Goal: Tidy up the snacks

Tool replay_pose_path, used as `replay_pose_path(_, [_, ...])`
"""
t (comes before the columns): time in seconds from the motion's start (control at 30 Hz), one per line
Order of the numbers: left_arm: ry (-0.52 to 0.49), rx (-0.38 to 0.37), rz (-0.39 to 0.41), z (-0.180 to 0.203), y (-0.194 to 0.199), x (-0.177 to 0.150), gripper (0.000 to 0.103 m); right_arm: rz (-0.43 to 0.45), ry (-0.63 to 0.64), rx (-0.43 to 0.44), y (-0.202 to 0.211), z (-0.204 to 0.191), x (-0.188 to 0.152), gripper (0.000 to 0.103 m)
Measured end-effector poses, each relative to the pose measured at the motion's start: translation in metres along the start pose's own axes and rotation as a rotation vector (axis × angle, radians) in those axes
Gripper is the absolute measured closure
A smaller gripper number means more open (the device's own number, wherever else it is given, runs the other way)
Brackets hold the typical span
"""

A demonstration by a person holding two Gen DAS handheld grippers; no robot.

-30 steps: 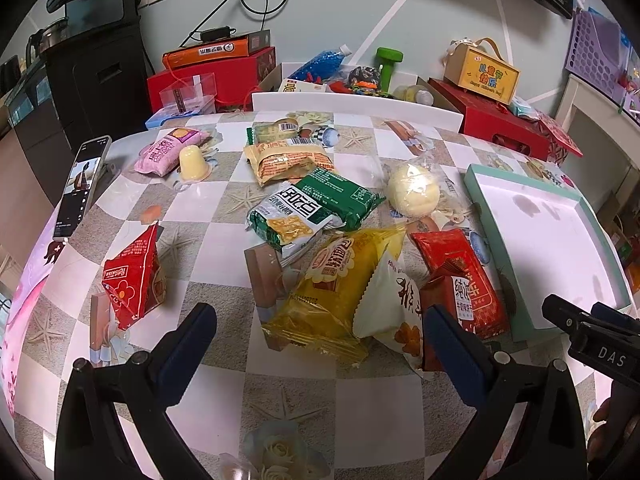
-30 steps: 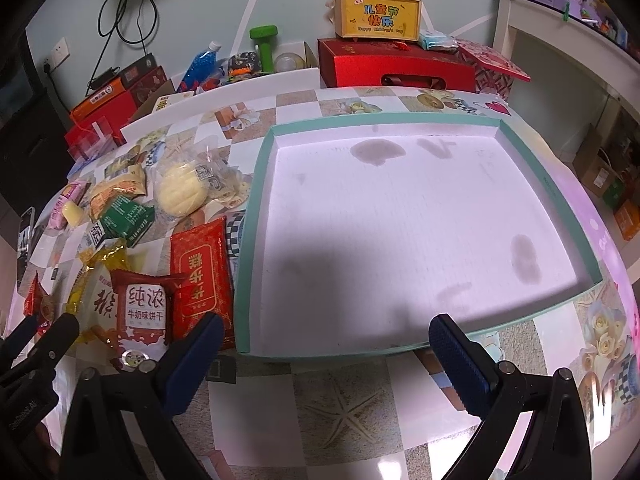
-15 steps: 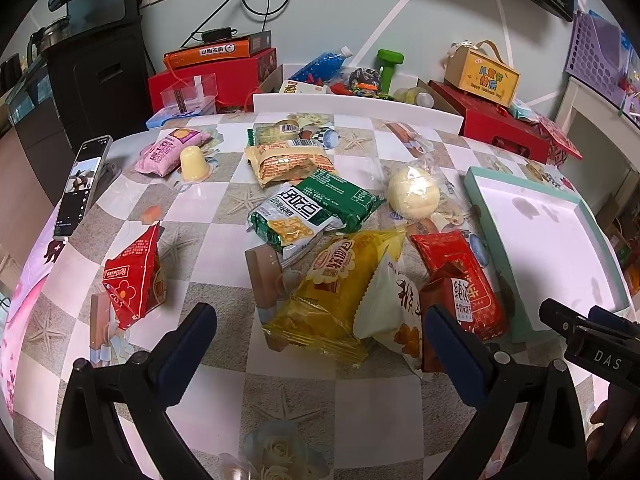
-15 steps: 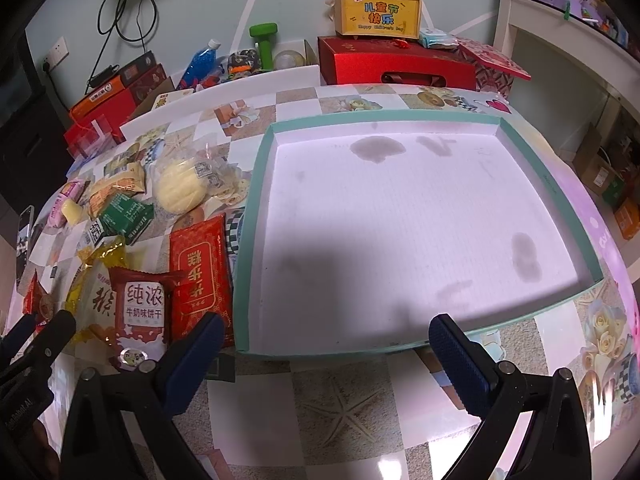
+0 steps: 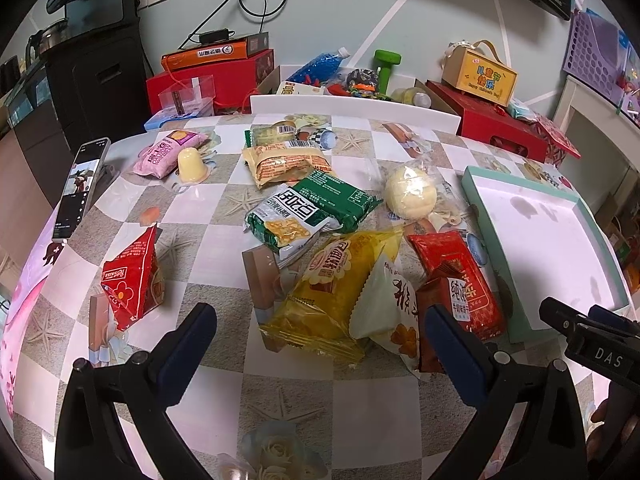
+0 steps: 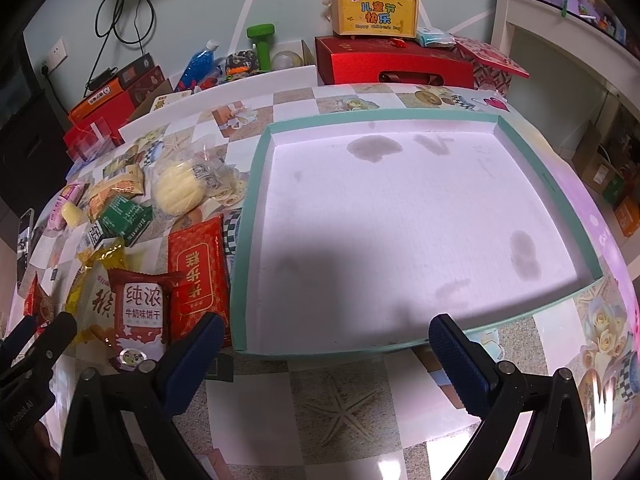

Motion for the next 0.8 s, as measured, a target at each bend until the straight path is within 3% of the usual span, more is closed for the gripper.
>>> replay_pose_path(0.53, [0.004,0.003,-0.002,-0.002,0.001,-0.001,0.000,0.003,0.003,0.001,-0.001,-0.002,-0.001,0.000])
replay_pose_path(0.8, [0.043,0.007,0.002,-0.019,0.005,0.004,0.000,0.060,0.041,0.038,0.010,-0.020,0.007,0.000])
Point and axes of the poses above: each gripper's, at about its wrist camera, not at the fingertips, and y roughly against the way its jaws point, z to its right, x to its top, the point moved 7 cm from there along -y, roughly the way its jaws point, and after that the axes turned 1 degree about -z, right-handed, at the moved point
